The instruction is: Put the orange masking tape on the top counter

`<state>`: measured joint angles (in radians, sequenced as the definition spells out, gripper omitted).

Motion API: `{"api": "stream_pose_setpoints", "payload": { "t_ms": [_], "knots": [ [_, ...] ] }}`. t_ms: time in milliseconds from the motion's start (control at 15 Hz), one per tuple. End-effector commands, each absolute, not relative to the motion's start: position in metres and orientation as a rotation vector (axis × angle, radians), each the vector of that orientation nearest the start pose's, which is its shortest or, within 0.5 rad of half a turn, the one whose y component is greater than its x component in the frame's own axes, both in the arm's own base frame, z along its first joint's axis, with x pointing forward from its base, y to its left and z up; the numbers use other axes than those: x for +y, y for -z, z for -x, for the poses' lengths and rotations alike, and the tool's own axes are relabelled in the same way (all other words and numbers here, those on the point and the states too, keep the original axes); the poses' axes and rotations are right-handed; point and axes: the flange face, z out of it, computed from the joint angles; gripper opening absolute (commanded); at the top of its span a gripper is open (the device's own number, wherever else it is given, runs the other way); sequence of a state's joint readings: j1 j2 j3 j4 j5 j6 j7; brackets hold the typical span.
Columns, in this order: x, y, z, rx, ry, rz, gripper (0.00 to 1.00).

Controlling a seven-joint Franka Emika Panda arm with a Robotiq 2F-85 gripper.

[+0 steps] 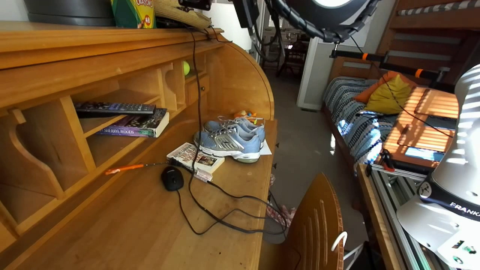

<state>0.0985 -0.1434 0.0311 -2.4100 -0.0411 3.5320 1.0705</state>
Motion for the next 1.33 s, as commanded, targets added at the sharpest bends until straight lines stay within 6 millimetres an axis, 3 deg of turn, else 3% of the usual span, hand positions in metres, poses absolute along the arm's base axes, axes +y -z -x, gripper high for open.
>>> {"api": "stream_pose_setpoints", "payload": {
  "t_ms": [0, 133, 267, 400, 533, 667, 1000, 1267],
  "knots": [
    [0.076, -0.536, -0.548, 0.886, 1.301, 1.962, 0.07],
    [0.071, -0.537, -0.565, 0.871, 1.320, 2.007, 0.07],
    [0.042, -0.533, -0.578, 0.857, 1.404, 2.054, 0.07],
    [0.019, -0.528, -0.584, 0.824, 1.499, 2.099, 0.07],
    [0.014, -0.525, -0.584, 0.780, 1.572, 2.133, 0.07],
    [0.026, -0.519, -0.583, 0.720, 1.587, 2.184, 0.07],
    [0.079, -0.511, -0.581, 0.504, 1.556, 2.282, 0.07],
    [0.085, -0.506, -0.579, 0.445, 1.616, 2.317, 0.07]
  ]
}}
